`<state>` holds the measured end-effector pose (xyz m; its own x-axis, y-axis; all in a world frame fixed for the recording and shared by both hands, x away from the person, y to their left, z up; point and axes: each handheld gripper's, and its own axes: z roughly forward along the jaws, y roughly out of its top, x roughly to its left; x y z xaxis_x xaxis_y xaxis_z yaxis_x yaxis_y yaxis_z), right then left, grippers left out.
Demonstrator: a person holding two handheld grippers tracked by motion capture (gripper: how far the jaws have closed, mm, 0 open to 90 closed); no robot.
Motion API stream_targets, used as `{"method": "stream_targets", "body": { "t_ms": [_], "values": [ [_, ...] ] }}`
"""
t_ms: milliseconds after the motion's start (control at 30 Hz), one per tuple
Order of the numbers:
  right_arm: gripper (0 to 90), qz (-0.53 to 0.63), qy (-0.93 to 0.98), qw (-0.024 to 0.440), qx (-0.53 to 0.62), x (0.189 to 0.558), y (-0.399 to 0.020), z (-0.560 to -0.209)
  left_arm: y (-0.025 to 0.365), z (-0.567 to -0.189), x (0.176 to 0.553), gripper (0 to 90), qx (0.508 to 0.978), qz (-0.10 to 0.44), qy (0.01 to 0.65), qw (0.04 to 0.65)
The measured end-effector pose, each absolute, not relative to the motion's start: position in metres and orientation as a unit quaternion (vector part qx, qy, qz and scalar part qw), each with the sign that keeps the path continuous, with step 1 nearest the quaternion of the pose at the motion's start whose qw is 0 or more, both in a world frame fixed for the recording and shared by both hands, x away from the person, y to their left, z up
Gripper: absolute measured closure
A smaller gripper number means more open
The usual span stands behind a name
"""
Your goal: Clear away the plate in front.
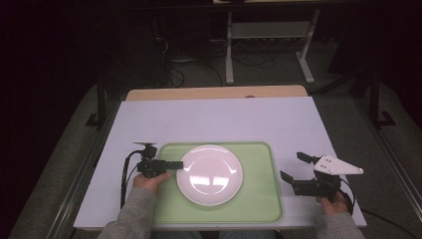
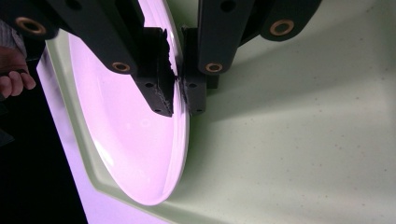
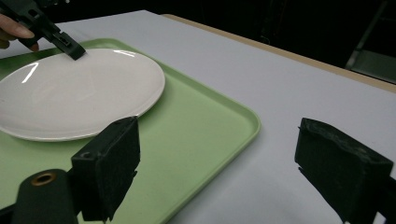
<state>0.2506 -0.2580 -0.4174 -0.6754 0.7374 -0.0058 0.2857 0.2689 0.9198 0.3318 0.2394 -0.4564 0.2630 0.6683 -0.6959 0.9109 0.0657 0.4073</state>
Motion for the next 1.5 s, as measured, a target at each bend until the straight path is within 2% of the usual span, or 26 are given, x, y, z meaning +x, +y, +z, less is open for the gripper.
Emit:
{"method": "stream_targets", "body": {
  "t_ms": [867, 1033, 1233, 1500],
  "values": [
    [13.3, 0.501, 0.767, 0.222, 0.334, 0.251, -0.257, -0.418, 0.240, -0.458, 0.325, 80.0, 0.682, -0.123, 0.586, 0.420],
    [13.3, 0.501, 0.767, 0.222, 0.333, 0.251, -0.257, -0.418, 0.241, -0.455, 0.324, 75.2, 0.679, -0.123, 0.584, 0.428],
    [13.3, 0.498, 0.770, 0.221, 0.334, 0.251, -0.256, -0.419, 0.243, -0.447, 0.321, 71.1, 0.696, -0.088, 0.574, 0.422],
    [13.3, 0.495, 0.771, 0.220, 0.335, 0.252, -0.256, -0.420, 0.242, -0.430, 0.313, 63.7, 0.737, -0.040, 0.514, 0.438]
  ]
}}
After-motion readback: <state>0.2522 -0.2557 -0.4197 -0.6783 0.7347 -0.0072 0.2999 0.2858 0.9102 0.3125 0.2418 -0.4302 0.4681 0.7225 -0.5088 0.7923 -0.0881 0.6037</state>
